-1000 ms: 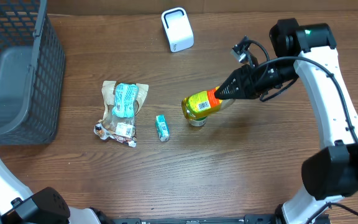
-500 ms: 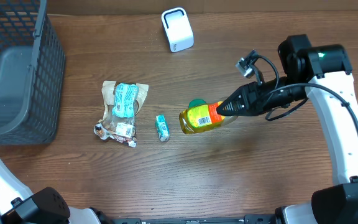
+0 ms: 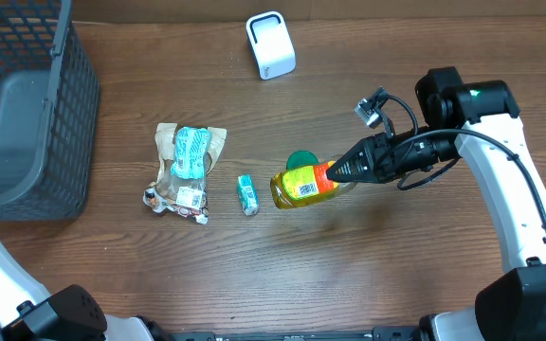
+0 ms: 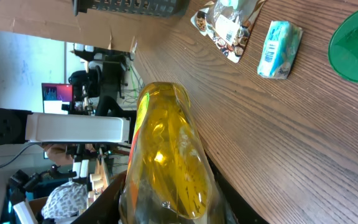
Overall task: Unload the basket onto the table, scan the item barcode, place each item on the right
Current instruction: 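Lift the yellow bottle and tilt it sideways, rotating its label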
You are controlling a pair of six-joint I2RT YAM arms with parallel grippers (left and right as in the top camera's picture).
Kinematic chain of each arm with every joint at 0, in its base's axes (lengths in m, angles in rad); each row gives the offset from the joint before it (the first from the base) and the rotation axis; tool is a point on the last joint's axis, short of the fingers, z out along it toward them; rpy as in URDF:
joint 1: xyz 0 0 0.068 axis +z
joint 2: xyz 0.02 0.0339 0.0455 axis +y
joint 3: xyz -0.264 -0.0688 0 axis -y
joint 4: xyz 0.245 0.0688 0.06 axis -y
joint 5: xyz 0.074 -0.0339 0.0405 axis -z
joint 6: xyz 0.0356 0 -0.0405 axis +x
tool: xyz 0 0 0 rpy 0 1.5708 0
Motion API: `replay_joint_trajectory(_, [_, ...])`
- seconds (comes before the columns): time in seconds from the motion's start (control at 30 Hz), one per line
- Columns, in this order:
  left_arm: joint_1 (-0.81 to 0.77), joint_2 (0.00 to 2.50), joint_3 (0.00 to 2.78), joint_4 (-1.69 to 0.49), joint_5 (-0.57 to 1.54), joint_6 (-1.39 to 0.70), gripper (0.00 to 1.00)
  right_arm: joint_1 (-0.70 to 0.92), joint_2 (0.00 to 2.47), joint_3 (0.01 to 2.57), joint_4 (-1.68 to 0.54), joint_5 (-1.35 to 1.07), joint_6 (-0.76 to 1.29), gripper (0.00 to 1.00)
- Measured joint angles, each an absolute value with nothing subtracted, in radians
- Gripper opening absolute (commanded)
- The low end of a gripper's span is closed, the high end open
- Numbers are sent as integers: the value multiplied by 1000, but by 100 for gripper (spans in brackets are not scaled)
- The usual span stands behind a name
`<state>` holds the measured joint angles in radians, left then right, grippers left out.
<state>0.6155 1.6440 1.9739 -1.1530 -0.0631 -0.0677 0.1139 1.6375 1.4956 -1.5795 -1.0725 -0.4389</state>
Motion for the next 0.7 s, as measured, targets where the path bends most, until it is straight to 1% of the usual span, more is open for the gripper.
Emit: replay_joint_trajectory(0.7, [616,1644,1974,-1153,-63,-68,100,114,1637,1496,-1572,-1074,-439,17])
